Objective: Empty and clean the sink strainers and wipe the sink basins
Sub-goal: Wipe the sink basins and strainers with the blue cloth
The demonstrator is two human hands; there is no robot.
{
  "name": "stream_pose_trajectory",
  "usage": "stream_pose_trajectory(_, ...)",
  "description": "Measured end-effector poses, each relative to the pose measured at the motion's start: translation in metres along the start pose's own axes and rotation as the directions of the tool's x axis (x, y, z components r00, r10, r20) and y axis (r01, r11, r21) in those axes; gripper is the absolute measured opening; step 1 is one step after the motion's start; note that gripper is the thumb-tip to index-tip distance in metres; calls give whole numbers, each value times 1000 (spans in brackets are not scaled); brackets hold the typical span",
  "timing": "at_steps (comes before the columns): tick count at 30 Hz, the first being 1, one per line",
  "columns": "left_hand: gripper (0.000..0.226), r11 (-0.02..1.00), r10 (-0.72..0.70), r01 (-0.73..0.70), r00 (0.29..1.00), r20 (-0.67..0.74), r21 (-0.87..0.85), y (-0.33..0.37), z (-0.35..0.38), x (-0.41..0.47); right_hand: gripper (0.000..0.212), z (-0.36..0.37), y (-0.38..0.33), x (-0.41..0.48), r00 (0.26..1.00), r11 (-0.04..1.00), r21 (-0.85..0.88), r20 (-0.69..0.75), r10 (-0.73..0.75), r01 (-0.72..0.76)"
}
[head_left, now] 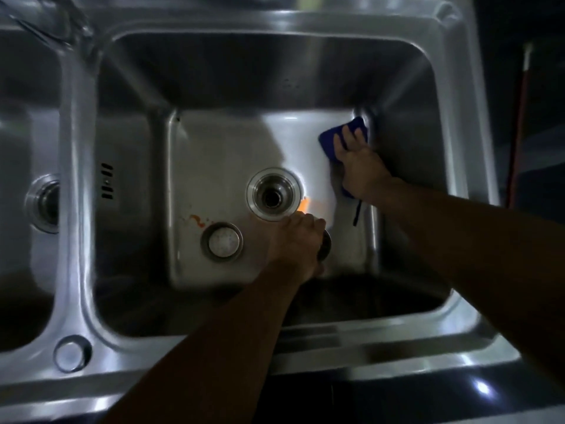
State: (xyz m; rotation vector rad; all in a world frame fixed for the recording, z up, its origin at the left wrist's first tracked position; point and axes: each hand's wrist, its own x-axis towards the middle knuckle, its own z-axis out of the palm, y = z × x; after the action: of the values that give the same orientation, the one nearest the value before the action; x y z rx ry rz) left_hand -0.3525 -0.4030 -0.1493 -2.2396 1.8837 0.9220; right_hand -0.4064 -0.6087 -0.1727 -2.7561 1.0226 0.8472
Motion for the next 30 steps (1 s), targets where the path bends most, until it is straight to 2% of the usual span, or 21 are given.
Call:
stream_pose_trajectory(2,78,996,-39,38,999,-13,-84,1,-4,-4,77,-1,-1,-1,1000,1000,13,-6,-6,6)
stream_pose_trajectory(5,88,949,-142,132,990,-15,-287,-3,-19,-27,75,-6,-6,-9,1000,1000,-6,-1,-18,18)
stream_pose_trajectory(8,87,841,-268,190,960,-85,-506,-10,-33,-65,70,2,-26,-35,973,970,-66,21,-232,233)
stream_pose_trajectory(10,82,786,-333,210,936,-113,-581,-15,-38,-91,65,17,-44,-64,923,922,-63,65,-378,382)
stream_pose_trajectory(12,84,749,-370,254,926,-69,-611,-20,-39,-112,62,31,-52,-91,853,855,-83,175,-492,511)
stream_pose_trajectory(14,91,724,-418,317,908,-25,-612,-24,-38,-126,63,42,-48,-113,726,740,-104,326,-605,664)
stream_pose_trajectory(16,92,704,-463,339,885,-41,-624,-25,-35,-133,67,42,-34,-123,630,658,-91,413,-658,747)
stream_pose_trajectory(20,84,709,-493,270,850,-185,-651,-22,-30,-142,66,33,-4,-120,589,574,-198,481,-649,795)
stream_pose_trajectory(23,81,754,-431,171,857,-282,-634,-21,-27,-139,53,24,5,-105,730,739,-151,373,-572,656)
stream_pose_trajectory(26,82,763,-388,151,885,-258,-629,-23,-26,-131,66,10,4,-77,852,829,-248,312,-421,501)
stream_pose_trajectory(28,82,736,-409,160,879,-244,-658,-25,-24,-130,75,-2,-4,-69,911,913,-189,279,-304,362)
stream_pose_trajectory(30,82,723,-412,155,879,-240,-674,-26,-23,-130,76,-2,-18,-78,938,953,-156,278,-209,259)
